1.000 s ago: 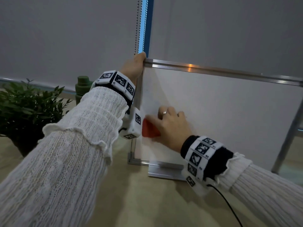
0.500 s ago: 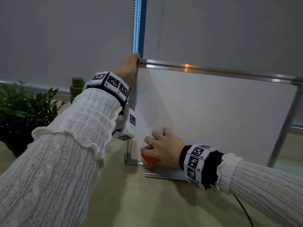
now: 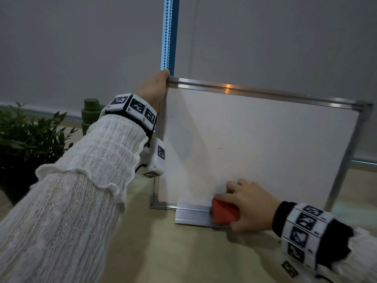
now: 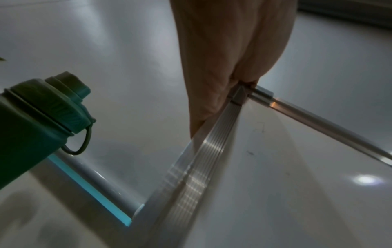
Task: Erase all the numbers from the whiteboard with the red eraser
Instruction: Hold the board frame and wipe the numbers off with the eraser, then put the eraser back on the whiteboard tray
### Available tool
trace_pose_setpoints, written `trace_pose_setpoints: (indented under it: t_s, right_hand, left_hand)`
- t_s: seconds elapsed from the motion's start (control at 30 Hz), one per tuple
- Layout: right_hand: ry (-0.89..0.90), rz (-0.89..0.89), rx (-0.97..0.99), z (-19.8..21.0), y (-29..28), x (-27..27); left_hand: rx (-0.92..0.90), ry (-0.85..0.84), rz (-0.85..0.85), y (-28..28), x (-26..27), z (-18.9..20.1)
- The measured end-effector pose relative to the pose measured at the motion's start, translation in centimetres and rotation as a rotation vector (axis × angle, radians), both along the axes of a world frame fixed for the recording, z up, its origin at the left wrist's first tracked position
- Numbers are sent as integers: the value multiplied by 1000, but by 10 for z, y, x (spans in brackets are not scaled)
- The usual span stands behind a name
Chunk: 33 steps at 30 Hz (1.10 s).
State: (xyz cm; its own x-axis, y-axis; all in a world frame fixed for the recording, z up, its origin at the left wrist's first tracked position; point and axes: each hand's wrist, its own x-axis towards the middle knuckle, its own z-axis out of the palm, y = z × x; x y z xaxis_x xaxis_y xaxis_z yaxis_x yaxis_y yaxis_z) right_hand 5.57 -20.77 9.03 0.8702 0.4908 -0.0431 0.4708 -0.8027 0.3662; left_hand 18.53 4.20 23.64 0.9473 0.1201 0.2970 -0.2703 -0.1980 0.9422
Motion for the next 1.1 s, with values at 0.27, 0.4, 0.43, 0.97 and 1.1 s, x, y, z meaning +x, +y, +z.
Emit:
trace_pose_setpoints:
  t_s: [0.27,0.4,0.43,0.97,1.1]
  right_hand:
    - [321,-98,351,-8,-18,-15]
    - [345,-49,398,-21,-16,-16]
    - [321,-21,398,-23,-14,-16]
    - [197,-10,257,-36,16,2]
    - [-5,50,385,-19,3,0]
  left_hand:
    - [-103,9,3,-13,-33,7]
    - [-99,7,18,-12,-31,7]
    - [-96,10,5,-11,-30,7]
    - [-117,37,-17,-14,-11,7]
    - [-125,47,-31,-13,-17,8]
